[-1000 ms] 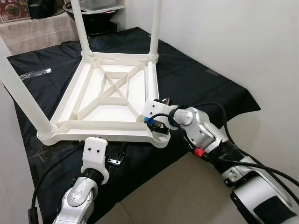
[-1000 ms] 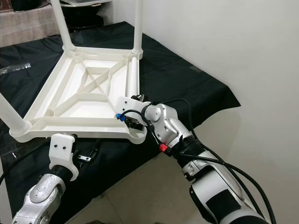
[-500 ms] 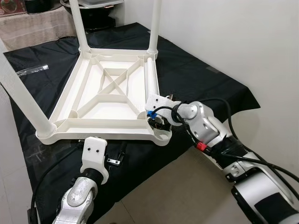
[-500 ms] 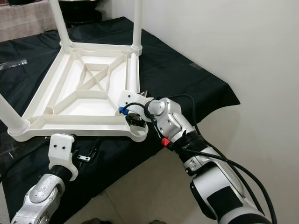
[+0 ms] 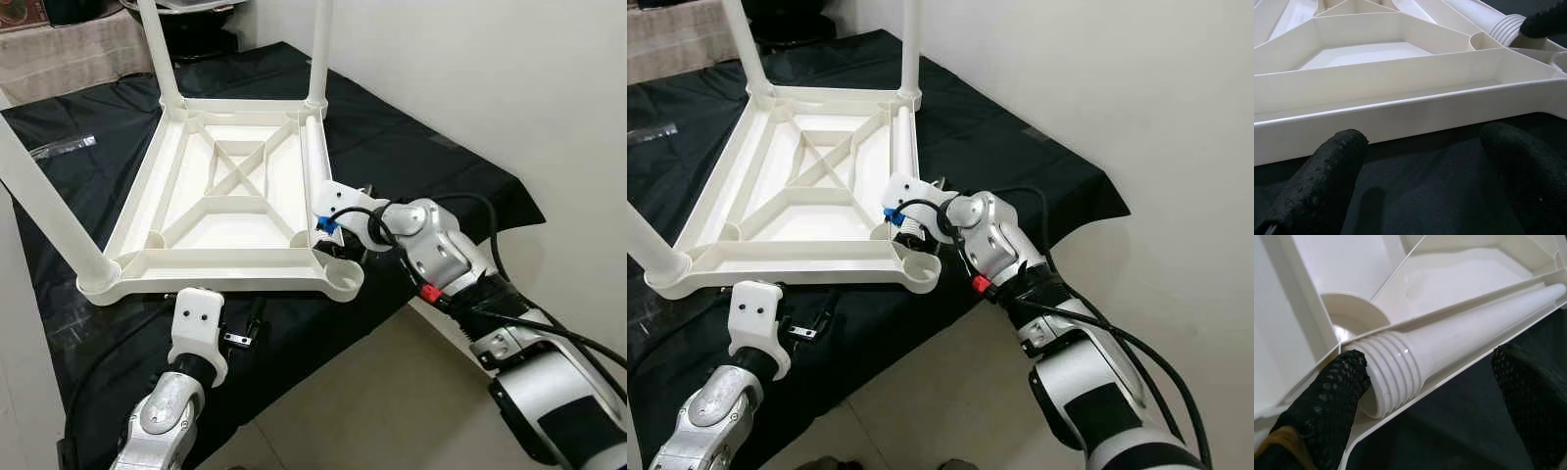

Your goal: Building children table

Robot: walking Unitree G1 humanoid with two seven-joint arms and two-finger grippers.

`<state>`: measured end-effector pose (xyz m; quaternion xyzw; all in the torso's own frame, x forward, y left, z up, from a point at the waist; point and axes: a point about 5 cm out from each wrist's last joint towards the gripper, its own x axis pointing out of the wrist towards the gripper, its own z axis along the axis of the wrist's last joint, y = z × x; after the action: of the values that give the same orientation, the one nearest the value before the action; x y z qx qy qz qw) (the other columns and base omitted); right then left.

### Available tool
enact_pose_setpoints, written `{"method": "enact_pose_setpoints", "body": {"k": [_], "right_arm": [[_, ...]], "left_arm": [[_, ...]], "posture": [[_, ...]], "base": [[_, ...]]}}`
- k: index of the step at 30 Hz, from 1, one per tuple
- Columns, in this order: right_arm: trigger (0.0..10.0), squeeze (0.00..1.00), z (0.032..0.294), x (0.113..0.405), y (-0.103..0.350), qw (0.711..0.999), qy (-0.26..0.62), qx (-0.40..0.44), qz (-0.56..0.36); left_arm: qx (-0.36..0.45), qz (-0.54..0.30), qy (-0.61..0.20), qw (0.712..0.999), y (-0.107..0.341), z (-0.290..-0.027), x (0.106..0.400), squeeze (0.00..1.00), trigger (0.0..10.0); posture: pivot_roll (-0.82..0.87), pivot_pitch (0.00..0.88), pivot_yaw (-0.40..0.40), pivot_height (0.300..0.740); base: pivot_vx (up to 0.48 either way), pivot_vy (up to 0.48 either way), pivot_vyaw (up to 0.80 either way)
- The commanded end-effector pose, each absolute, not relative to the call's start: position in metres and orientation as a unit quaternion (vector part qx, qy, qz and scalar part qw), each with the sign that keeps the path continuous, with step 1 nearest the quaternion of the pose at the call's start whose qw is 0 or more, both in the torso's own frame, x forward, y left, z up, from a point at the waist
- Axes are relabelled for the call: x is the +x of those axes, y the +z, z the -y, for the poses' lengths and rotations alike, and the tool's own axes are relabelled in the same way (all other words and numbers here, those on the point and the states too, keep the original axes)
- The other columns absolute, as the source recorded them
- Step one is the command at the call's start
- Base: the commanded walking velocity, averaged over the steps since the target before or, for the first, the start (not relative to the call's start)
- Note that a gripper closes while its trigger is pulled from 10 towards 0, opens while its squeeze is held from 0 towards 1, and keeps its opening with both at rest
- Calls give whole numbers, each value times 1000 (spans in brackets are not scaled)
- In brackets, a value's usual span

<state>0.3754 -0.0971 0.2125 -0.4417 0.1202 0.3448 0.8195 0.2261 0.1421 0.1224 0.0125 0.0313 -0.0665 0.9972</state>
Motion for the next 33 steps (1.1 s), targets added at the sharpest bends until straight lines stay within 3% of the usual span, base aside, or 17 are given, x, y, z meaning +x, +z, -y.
{"method": "enact_pose_setpoints", "body": {"k": [1,4,11,19,33], "right_arm": [[10000,0,101,377,217,819,339,-446,-120],[10000,0,103,373,204,791,341,-489,-140],[10000,0,100,371,197,781,345,-500,-148],[10000,0,107,381,200,795,287,-510,-159],[10000,0,78,381,189,824,203,-514,-127]], "left_arm": [[15,-36,-63,997,122,-143,223,0,10000],[13,-36,-60,997,122,-143,223,0,10000],[12,-35,-59,998,123,-143,223,0,10000],[10,-34,-56,998,124,-142,221,0,10000],[2,-32,-54,998,126,-136,220,0,10000]], "posture": [[-78,123,-65,740],[-75,126,-72,740],[-74,132,-75,740],[-75,132,-86,740],[-75,140,-107,740]], "base": [[0,0,0],[0,0,0],[0,0,0],[0,0,0],[0,0,0]]}}
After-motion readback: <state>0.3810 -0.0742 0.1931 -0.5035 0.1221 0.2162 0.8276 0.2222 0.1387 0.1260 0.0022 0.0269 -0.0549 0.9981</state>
